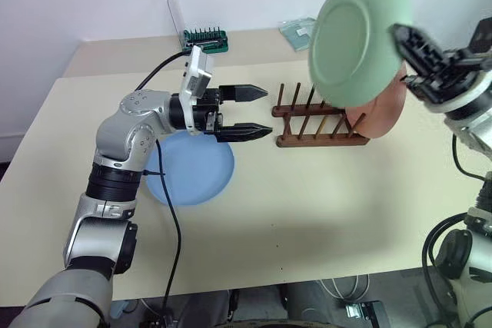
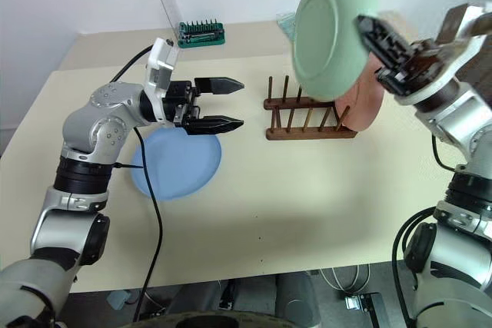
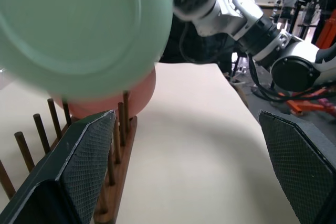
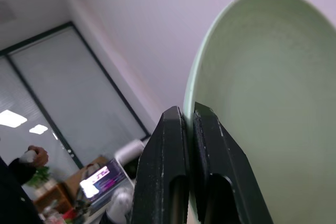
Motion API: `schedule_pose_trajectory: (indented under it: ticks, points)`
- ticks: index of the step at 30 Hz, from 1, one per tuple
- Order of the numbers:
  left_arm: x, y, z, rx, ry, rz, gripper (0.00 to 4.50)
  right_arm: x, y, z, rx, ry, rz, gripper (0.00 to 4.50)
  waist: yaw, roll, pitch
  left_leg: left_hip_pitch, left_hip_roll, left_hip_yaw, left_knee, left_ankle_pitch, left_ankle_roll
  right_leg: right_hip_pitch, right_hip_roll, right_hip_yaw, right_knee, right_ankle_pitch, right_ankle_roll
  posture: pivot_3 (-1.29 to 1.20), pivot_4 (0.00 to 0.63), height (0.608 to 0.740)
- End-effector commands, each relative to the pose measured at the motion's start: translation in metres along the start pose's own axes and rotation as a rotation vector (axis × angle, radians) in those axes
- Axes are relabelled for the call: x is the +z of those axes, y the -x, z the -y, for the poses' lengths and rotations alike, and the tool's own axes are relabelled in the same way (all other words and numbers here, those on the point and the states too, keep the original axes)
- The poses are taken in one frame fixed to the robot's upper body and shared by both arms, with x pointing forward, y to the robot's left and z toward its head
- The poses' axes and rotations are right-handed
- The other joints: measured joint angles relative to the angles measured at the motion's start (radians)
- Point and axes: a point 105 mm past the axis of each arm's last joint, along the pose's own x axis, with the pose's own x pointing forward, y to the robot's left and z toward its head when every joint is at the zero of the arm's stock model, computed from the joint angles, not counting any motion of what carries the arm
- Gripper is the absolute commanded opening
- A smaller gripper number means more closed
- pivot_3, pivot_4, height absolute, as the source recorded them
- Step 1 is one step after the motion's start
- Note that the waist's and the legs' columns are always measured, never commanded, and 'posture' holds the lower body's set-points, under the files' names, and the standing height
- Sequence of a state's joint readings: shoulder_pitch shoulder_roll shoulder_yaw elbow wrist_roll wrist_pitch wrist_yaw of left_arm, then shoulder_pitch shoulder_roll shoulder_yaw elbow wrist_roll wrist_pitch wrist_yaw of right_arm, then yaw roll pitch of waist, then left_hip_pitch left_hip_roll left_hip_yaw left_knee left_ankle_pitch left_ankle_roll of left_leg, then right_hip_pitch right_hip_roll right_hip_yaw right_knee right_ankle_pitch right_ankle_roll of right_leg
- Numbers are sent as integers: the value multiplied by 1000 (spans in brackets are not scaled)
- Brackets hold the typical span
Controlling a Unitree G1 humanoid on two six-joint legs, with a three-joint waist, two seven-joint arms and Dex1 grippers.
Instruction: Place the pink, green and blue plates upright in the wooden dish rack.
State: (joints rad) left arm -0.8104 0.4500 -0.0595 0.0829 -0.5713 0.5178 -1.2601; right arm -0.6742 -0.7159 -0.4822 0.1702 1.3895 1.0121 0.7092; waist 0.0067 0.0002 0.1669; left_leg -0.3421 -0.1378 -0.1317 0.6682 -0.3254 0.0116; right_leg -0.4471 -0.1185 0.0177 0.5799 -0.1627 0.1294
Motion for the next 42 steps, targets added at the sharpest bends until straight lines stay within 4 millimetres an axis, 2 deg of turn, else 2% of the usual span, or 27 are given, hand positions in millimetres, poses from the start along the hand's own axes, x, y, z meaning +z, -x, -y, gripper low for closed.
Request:
schedule_pose_trajectory:
  ticks: [1,4,13,16,30,34,38,39,41,42]
  points:
    - [11,3,2,2,-41,18,4500,12,-6,-8,27,86,28,28,2,0,0,0,0,0,0,0,0,0,0,0,0,0,0,0,150,740]
    - [11,3,1,5,-45,16,4500,9,-5,1,-16,102,23,28,4,0,0,0,0,0,0,0,0,0,0,0,0,0,0,0,150,740]
    - [11,5,1,11,-46,12,4500,4,-3,10,-55,118,23,28,4,0,0,0,0,0,0,0,0,0,0,0,0,0,0,0,150,740]
    - [11,4,2,7,-45,15,4500,2,2,20,-116,148,13,28,4,0,0,0,0,0,0,0,0,0,0,0,0,0,0,0,150,740]
    - [11,3,1,8,-45,16,4500,-10,7,26,-126,140,-24,28,4,0,0,0,0,0,0,0,0,0,0,0,0,0,0,0,150,740]
    - [11,3,1,8,-45,15,4500,-21,11,35,-156,161,-59,28,4,0,0,0,0,0,0,0,0,0,0,0,0,0,0,0,150,740]
    - [12,4,1,9,-46,12,4500,-21,13,40,-154,111,-37,28,3,0,0,0,0,0,0,0,0,0,0,0,0,0,0,0,150,740]
    - [12,4,1,9,-47,11,4500,-20,13,41,-157,117,-38,669,3,0,0,0,0,0,0,0,0,0,0,0,0,0,0,0,150,740]
    - [12,4,1,9,-47,12,4500,-17,12,41,-162,146,-30,1383,4,0,0,0,0,0,0,0,0,0,0,0,0,0,0,0,150,740]
    - [12,4,1,9,-46,12,4500,-15,11,42,-164,153,-24,1932,3,0,0,0,0,0,0,0,0,0,0,0,0,0,0,0,150,740]
